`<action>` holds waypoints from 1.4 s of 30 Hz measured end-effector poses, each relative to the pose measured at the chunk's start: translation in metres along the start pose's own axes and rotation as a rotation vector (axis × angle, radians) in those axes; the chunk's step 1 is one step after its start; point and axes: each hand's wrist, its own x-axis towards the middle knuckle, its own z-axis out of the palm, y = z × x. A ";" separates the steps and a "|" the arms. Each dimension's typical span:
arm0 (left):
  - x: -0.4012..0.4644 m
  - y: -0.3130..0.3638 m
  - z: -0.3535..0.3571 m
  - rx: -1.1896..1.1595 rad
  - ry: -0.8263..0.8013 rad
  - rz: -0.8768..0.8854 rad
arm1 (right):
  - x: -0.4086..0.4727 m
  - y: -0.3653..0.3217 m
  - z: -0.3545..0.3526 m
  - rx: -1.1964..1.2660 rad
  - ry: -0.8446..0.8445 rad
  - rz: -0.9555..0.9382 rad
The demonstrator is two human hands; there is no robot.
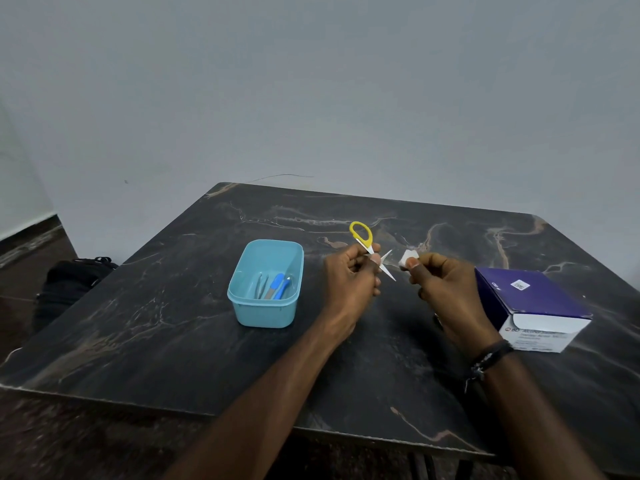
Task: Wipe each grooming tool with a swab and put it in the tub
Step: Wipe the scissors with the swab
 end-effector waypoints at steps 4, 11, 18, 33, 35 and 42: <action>0.001 0.001 -0.002 0.024 0.026 0.013 | -0.001 0.001 0.003 -0.171 -0.143 -0.145; -0.001 -0.001 -0.002 0.115 -0.014 0.031 | -0.002 0.002 0.002 -0.193 -0.233 -0.160; -0.002 0.001 -0.001 0.147 -0.052 0.042 | -0.006 -0.003 0.004 -0.189 -0.279 -0.157; -0.001 0.003 -0.002 0.090 -0.034 -0.012 | -0.004 -0.002 0.000 -0.144 -0.291 -0.093; 0.000 0.004 -0.003 0.052 0.004 -0.025 | -0.002 0.002 -0.002 -0.144 -0.289 -0.064; 0.000 0.005 -0.003 0.015 0.030 -0.009 | -0.001 0.002 -0.004 -0.043 -0.179 0.023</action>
